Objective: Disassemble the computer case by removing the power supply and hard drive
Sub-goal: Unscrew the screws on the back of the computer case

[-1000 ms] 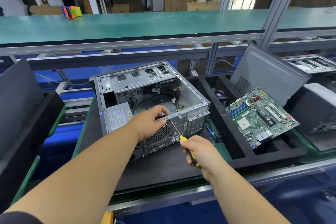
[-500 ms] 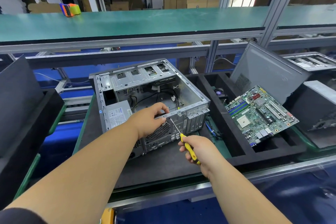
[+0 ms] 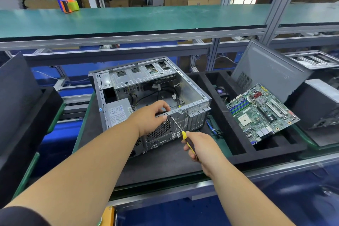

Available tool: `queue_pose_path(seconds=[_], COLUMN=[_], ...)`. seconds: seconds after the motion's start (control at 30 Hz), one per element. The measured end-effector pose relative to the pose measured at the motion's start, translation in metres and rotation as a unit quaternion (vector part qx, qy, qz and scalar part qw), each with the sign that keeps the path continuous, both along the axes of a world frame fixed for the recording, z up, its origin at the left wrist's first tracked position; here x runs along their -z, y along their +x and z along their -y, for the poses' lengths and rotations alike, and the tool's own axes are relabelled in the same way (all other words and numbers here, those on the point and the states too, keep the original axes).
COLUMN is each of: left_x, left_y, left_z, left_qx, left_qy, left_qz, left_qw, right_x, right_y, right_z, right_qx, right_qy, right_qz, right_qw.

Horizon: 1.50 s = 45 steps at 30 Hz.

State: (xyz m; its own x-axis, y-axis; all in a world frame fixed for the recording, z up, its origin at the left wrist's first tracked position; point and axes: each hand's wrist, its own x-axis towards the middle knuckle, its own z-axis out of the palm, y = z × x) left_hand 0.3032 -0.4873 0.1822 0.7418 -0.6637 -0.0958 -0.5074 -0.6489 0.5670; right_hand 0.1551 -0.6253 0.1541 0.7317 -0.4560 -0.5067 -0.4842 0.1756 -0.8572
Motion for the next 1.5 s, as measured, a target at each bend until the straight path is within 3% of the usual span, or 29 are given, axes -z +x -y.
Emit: queue_pose_path(seconds=[0.1,0.43,0.57,0.73,0.83,1.03,1.3,1.5], left_x=[0.000,0.001,0.002,0.002,0.002,0.002,0.001,0.000], left_y=[0.000,0.001,0.001,0.002,0.002,0.003,0.002,0.002], left_z=[0.000,-0.001,-0.001,-0.001,-0.001,-0.001,-0.001,0.000], left_qx=[-0.001,0.002,0.004,0.007,0.009,0.008,0.004,0.004], left_qy=[0.001,0.002,0.002,0.001,0.002,0.007,0.004,0.006], left_qz=[0.002,0.004,0.002,0.009,0.012,0.008,0.003,0.000], left_qw=[1.000,1.000,1.000,1.000,1.000,1.000,1.000,1.000], right_x=[-0.003,0.008,0.004,-0.001,0.001,0.011,-0.006,-0.006], right_y=[0.001,-0.008,-0.006,-0.002,0.000,-0.006,0.000,0.000], right_z=[-0.001,0.003,-0.001,-0.006,-0.005,0.000,-0.009,-0.007], right_qx=[0.004,-0.010,-0.016,-0.005,-0.004,-0.008,0.029,0.009], right_qy=[0.034,-0.078,-0.052,0.059,0.030,-0.039,0.098,0.036], right_qz=[-0.017,0.065,0.048,-0.011,-0.024,0.057,-0.008,-0.017], right_qw=[0.999,0.995,0.997,0.998,0.999,0.998,0.995,0.999])
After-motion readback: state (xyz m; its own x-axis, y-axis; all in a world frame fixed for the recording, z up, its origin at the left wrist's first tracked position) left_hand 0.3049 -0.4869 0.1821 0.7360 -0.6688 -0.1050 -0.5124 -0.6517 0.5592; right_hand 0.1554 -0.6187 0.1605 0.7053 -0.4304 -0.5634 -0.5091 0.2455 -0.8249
